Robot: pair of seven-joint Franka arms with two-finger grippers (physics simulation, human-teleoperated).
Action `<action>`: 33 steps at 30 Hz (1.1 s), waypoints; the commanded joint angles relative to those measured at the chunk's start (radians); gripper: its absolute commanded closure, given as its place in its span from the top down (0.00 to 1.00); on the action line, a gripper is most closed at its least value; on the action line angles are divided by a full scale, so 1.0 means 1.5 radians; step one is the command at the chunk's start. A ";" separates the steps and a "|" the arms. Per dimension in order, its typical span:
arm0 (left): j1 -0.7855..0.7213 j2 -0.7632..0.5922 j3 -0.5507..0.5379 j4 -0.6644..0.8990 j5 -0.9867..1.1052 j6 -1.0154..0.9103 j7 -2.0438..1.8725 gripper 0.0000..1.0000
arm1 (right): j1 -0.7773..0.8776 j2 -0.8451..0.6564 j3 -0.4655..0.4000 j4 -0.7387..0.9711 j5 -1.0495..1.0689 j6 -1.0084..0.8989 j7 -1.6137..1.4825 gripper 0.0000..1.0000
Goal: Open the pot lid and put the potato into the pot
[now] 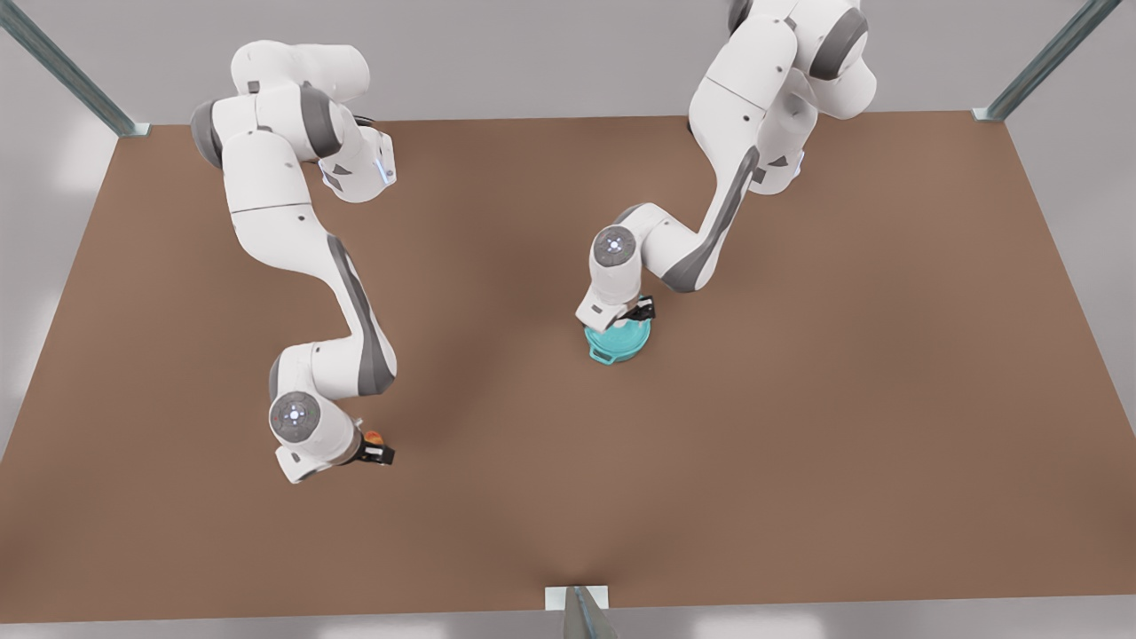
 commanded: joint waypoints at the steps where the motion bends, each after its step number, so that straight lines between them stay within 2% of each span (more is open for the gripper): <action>1: 0.001 -0.003 0.002 -0.008 0.012 0.010 -0.001 1.00 | -0.004 0.002 0.007 0.000 0.002 0.001 -0.002 1.00; 11: -0.002 -0.026 0.004 -0.059 0.012 0.046 -0.006 1.00 | -0.020 0.001 0.019 -0.038 0.003 0.031 -0.026 0.99; 12: -0.002 -0.026 0.004 -0.059 0.012 0.045 -0.006 0.95 | -0.019 0.001 0.020 -0.043 0.003 0.031 -0.026 0.97; 13: -0.001 -0.026 0.004 -0.059 0.012 0.045 -0.006 0.79 | -0.019 0.002 0.021 -0.044 0.003 0.031 -0.026 0.97; 15: -0.001 -0.026 0.004 -0.058 0.012 0.042 -0.007 0.56 | -0.019 0.002 0.022 -0.052 0.004 0.031 -0.026 0.97; 18: -0.001 -0.032 0.004 -0.057 0.012 0.035 -0.003 0.40 | -0.024 0.002 0.022 -0.061 0.004 0.032 -0.031 0.96; 22: 0.000 -0.044 0.014 -0.039 0.011 -0.007 0.023 0.40 | -0.044 0.003 0.042 -0.065 0.004 0.033 -0.036 0.96; 24: 0.001 -0.044 0.071 0.013 0.003 -0.085 0.127 0.40 | -0.045 0.009 0.044 -0.065 0.003 0.034 -0.036 0.95; 25: 0.054 -0.042 0.098 0.025 -0.013 -0.090 0.260 0.40 | -0.045 0.013 0.044 -0.064 0.003 0.040 -0.035 0.95; 27: 0.193 -0.026 0.097 0.046 -0.032 -0.084 0.486 0.40 | -0.045 0.016 0.044 -0.064 0.003 0.051 -0.035 0.95; 28: 0.250 0.009 0.097 0.073 -0.034 -0.073 0.568 0.40 | -0.045 0.017 0.044 -0.063 0.003 0.052 -0.035 0.95; 31: 0.291 0.127 0.097 0.135 -0.034 0.012 0.602 0.40 | -0.045 0.021 0.044 -0.061 0.004 0.060 -0.035 0.95; 33: 0.299 0.146 0.096 0.136 -0.058 0.049 0.602 0.40 | -0.044 0.023 0.044 -0.062 0.004 0.072 -0.035 0.95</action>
